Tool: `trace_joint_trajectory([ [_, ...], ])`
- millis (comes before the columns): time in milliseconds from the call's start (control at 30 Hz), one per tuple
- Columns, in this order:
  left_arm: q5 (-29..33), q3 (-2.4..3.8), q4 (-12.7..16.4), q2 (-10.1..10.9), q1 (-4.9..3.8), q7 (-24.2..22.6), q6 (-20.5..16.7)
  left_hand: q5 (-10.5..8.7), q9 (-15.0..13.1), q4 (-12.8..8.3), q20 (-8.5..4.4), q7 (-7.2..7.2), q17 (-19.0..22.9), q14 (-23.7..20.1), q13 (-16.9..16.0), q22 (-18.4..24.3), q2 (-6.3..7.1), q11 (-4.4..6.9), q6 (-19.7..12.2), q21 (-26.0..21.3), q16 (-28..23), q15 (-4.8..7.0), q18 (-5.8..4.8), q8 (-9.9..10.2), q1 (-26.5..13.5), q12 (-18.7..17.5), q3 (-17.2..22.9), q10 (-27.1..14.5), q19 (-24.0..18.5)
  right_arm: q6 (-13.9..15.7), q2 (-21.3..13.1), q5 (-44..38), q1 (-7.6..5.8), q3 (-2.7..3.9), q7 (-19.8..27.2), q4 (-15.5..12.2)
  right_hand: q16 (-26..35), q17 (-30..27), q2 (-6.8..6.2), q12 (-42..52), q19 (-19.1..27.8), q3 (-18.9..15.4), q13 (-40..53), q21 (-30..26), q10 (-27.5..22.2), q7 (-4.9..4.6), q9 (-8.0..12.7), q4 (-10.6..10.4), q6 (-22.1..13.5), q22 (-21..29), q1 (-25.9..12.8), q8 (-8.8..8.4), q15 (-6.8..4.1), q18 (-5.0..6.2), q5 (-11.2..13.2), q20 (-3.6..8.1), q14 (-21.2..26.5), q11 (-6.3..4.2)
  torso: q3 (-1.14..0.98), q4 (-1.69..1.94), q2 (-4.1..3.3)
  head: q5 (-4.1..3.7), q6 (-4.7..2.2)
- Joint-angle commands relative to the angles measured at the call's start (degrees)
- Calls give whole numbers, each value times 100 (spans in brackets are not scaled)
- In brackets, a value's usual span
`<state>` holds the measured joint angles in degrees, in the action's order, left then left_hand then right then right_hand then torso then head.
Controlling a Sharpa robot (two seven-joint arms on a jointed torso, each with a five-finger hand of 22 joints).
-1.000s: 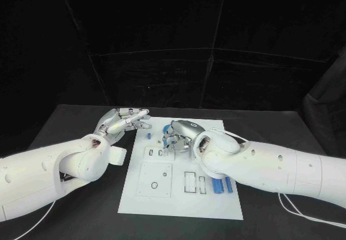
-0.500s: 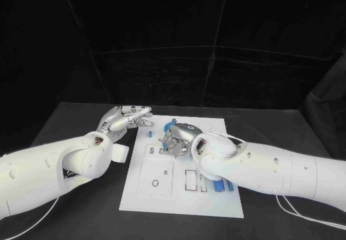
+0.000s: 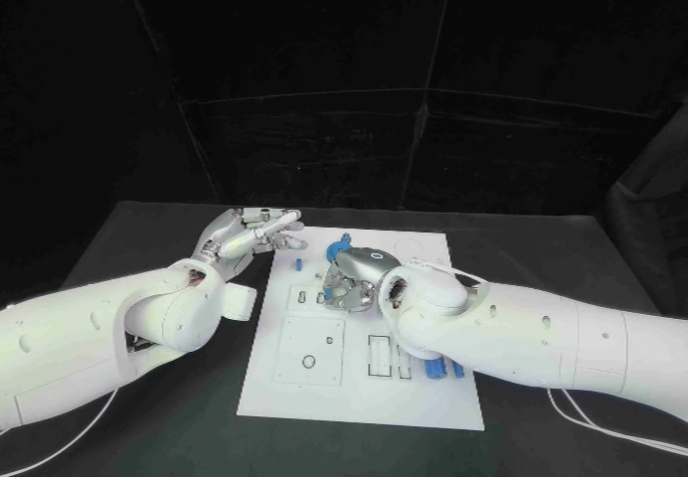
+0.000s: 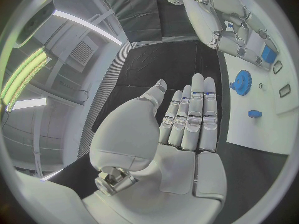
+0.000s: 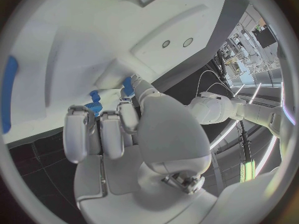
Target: Assemble the parts on the task board
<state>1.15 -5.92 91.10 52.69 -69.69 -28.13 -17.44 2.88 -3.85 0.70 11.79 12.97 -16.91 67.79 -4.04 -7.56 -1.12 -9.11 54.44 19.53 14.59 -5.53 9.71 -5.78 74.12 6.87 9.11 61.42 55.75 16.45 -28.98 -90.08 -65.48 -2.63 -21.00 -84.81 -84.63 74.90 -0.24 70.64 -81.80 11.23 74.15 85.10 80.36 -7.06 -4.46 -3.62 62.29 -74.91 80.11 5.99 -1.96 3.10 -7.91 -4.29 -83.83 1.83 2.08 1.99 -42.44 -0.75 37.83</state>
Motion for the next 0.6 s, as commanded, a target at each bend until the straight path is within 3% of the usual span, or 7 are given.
trace_joint_trajectory([
  [33, 14, 4, 2, -8, -10, -54, 60, 28, -3, -20, 9, -27, -5, -59, 4, 8, -29, 11, -13, -19, -31, 0, 75, -1, 39, 0, -2, -9, -23, -285, -3, -88, 14, -15, -47, -9, 23, 549, -4, -26, -39, 23, -6, 13, 0, 65, 3, 8, 114, -446, -68, 7, -28, -62, -32, 1, -408, -23, 2, 1, -1, -1, 12],
  [600, 14, 4, 1, -4, -10, -43, 73, 28, -3, -20, 9, -27, -5, -59, 4, 8, -29, 11, -13, -19, -31, 0, 75, -1, 39, 0, -2, -9, -23, -286, -29, -322, 33, -16, -205, -48, 64, 493, -190, -122, -4, 15, -71, -13, -57, 32, 25, -5, 38, -401, -234, -55, -10, -52, -135, -13, -395, 2, 2, 6, 0, -13, 24],
])
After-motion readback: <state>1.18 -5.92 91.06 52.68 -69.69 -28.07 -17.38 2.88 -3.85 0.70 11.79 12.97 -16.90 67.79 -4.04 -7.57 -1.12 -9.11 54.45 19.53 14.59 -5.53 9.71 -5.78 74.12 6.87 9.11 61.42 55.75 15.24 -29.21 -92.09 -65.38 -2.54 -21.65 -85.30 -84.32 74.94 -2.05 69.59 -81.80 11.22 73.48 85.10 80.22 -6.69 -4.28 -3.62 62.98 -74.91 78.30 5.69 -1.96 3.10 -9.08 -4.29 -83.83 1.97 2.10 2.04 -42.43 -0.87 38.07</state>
